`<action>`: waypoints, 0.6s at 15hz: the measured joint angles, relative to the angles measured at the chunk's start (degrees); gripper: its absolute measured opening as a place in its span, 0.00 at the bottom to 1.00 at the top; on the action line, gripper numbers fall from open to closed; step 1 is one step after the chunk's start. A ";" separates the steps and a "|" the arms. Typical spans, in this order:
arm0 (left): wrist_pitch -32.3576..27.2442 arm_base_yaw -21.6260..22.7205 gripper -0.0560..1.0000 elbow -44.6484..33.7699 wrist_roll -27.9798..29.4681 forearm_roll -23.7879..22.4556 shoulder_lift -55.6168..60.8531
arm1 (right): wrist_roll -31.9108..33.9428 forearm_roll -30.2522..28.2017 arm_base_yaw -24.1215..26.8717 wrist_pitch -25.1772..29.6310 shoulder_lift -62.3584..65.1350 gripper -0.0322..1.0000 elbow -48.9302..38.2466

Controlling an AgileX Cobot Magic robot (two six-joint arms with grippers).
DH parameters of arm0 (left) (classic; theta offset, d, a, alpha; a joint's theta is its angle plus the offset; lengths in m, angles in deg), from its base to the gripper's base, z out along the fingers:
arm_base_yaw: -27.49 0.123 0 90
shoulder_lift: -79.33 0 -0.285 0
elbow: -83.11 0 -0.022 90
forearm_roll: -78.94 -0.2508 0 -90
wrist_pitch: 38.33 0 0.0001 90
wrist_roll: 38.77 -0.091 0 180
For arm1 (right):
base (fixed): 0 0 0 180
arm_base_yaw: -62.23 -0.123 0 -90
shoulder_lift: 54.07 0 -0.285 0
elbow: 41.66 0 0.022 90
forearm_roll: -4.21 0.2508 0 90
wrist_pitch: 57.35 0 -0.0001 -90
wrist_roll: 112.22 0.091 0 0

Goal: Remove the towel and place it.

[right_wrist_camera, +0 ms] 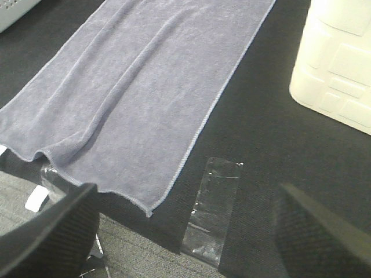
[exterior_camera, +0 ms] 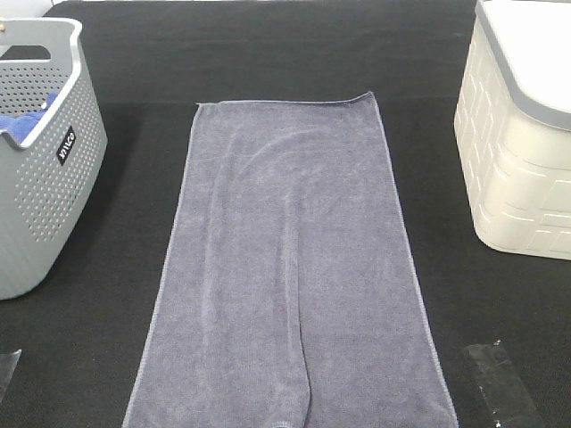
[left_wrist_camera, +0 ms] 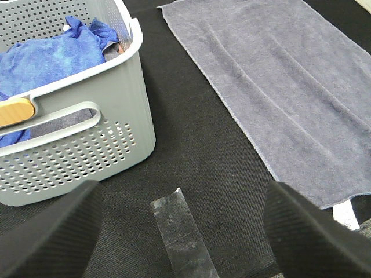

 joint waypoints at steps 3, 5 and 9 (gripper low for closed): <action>0.00 0.11 0.75 0.00 0.00 0.00 0.00 | 0.00 0.06 5.39 -0.11 0.00 0.77 0.00; 0.00 4.41 0.75 0.00 0.00 0.00 0.00 | 0.00 0.17 10.94 -0.23 0.06 0.77 0.00; 0.00 19.19 0.75 0.00 0.00 0.00 0.46 | 0.00 0.46 14.09 -0.40 2.75 0.77 0.00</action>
